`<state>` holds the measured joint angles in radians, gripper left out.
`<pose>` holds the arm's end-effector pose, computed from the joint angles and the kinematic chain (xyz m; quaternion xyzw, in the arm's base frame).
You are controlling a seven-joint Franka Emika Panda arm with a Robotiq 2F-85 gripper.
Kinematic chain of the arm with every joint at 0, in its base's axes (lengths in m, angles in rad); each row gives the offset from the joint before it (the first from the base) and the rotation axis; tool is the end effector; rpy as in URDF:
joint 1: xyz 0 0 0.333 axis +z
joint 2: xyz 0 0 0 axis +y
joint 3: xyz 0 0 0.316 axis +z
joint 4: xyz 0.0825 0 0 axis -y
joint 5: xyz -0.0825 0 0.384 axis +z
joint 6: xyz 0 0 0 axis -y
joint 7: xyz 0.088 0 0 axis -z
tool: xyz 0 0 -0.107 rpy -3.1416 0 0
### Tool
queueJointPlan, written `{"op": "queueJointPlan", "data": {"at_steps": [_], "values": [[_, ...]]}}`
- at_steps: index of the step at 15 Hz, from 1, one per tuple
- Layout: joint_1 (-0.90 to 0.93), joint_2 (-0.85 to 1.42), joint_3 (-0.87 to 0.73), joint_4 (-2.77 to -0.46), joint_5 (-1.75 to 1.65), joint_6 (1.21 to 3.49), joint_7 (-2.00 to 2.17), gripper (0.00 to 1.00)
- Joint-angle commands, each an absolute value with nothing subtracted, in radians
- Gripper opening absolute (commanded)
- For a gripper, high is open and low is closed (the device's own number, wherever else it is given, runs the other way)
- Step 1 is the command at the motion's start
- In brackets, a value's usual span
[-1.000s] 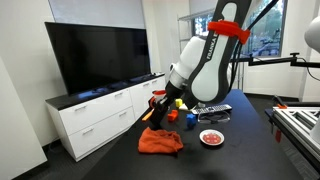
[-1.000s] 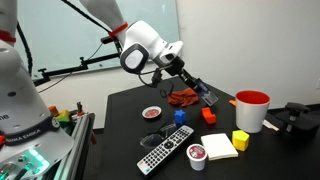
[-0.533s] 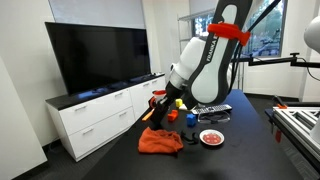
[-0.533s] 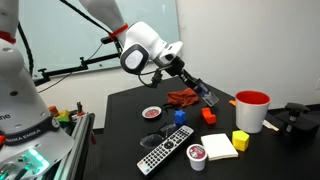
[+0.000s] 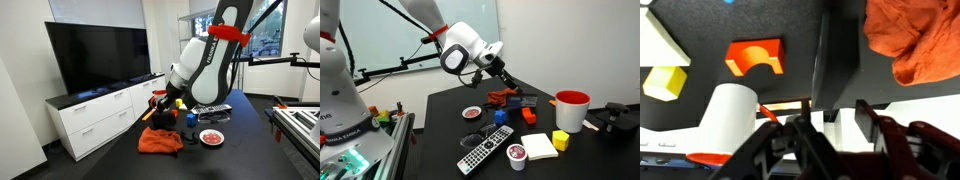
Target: Take the black box out of the cup and put the black strap into the cup
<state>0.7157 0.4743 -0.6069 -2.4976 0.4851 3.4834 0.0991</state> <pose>0.4991 -0.0086 0.2150 0.9256 -0.1717 0.3246 0.0921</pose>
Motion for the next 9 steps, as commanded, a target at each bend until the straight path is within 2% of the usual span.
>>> {"op": "queueJointPlan", "data": {"at_steps": [1, 3, 9], "values": [[0.76, 0.493, -0.644, -2.487, 0.526, 3.53, 0.107, 0.82], [0.772, 0.495, -0.657, -2.487, 0.526, 3.527, 0.111, 0.98], [0.807, 0.495, -0.695, -2.486, 0.53, 3.495, 0.127, 1.0]]}}
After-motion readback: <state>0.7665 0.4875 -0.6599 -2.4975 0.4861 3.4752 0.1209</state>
